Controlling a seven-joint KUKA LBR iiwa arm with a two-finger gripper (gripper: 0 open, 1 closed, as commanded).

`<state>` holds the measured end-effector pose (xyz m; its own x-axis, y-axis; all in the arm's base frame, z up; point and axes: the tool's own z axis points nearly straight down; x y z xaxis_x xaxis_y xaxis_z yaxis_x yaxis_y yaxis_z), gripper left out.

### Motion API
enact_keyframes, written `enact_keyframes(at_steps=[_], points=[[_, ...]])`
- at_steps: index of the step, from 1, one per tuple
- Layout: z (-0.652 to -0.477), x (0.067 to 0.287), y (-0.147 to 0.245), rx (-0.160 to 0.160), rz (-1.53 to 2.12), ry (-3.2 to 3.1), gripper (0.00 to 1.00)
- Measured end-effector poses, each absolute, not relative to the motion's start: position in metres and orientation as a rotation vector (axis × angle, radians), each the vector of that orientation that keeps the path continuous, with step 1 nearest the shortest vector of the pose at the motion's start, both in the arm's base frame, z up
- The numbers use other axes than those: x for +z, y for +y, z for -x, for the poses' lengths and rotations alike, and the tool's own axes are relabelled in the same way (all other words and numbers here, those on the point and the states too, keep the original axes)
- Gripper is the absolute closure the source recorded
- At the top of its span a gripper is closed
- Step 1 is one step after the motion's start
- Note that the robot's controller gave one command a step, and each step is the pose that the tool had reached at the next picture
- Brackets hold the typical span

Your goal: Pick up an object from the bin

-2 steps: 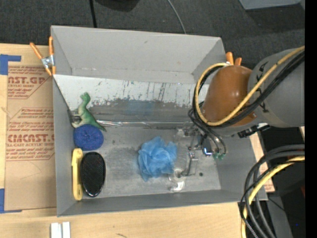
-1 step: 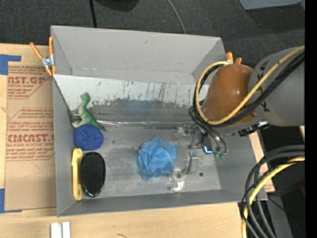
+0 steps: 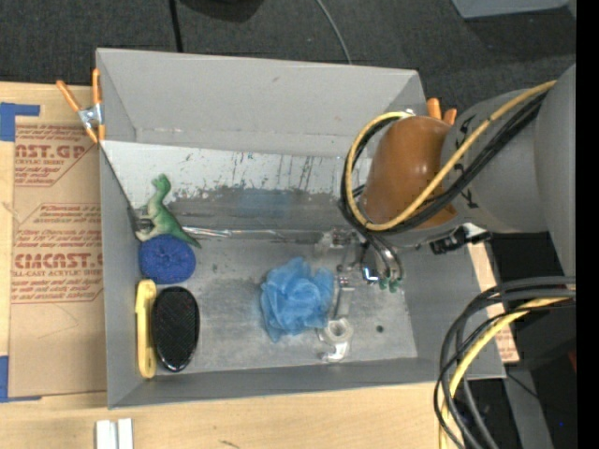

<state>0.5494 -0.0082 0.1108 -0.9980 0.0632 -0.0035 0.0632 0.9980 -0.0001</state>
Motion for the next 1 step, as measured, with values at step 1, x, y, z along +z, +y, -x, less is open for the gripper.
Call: enact_keyframes(at_steps=[1], points=[[-0.5487, 0.0789, 0.0365, 0.0, -0.264, 3.13, 0.0]])
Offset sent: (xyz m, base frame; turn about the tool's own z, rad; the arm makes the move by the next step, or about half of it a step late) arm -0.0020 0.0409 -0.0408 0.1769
